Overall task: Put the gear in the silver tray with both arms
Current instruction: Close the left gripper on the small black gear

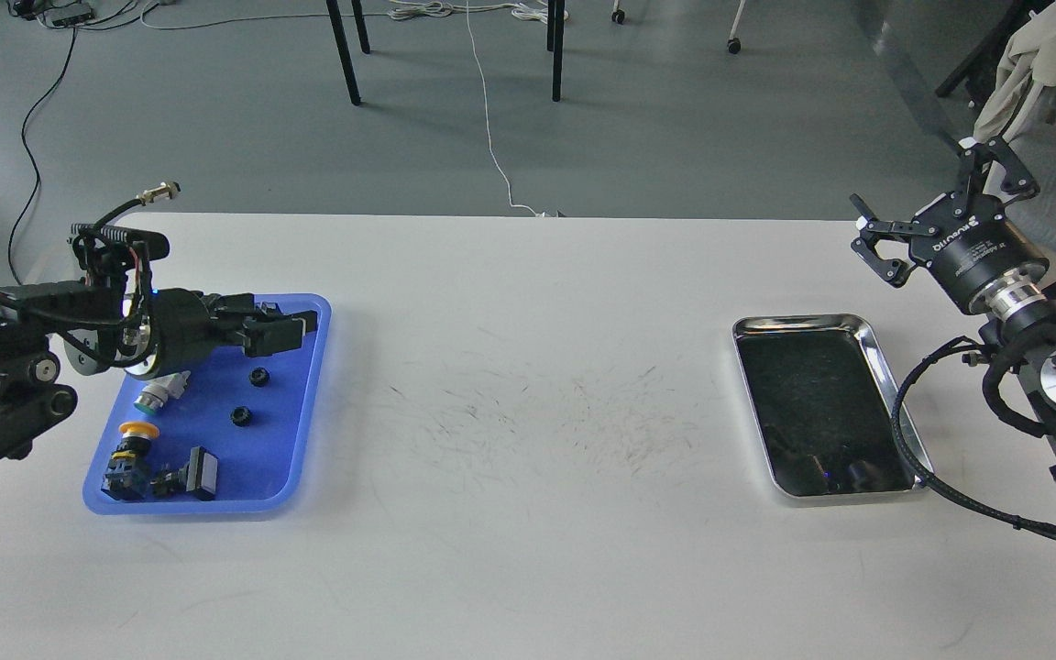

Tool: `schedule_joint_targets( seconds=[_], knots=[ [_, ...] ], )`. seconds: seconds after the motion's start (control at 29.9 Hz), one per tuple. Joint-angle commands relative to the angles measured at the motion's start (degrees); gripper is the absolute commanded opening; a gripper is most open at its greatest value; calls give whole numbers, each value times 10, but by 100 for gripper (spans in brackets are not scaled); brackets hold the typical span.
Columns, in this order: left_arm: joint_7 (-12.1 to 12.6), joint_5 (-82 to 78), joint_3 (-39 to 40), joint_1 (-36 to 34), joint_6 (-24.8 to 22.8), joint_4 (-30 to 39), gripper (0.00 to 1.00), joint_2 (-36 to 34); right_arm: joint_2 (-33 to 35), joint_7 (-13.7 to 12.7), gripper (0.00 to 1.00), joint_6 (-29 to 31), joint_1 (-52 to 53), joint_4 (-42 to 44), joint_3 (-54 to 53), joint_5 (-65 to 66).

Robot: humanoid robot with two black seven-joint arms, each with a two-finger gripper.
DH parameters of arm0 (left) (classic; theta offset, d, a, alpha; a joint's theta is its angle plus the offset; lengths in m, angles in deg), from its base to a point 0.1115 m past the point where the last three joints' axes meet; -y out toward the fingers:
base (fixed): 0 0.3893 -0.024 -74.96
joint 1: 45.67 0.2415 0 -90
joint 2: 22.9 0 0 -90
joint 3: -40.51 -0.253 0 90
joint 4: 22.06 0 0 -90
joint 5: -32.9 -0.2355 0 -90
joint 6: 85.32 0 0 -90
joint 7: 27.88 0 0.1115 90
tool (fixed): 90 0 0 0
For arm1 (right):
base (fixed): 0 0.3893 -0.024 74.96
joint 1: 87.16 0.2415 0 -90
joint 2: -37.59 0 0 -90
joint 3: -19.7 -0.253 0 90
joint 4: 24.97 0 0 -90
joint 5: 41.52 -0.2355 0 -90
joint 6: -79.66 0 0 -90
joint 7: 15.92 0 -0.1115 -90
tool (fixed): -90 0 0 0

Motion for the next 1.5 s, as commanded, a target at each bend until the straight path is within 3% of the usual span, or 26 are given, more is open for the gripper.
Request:
schedule_joint_targets(
  seconds=[0.0, 0.23, 0.53, 0.8, 0.9, 1.47],
  knots=[
    [-2, -33, -33, 2, 27, -17, 95, 2, -2, 6, 99, 0, 0, 1, -2, 0],
    [-16, -36, -59, 2, 30, -44, 94, 7, -2, 7, 99, 0, -2, 4, 0, 0],
    [-86, -98, -71, 2, 59, -159, 87, 70, -1, 7, 99, 0, -4, 4, 9, 0],
    [-125, -120, -72, 2, 66, -203, 84, 92, -2, 7, 99, 0, -4, 4, 9, 0],
    [-127, -127, -72, 1, 66, -212, 76, 94, -2, 7, 99, 0, -6, 4, 9, 0],
    [-147, -122, -95, -18, 73, -253, 75, 101, -2, 6, 99, 0, -8, 3, 11, 0]
  ],
)
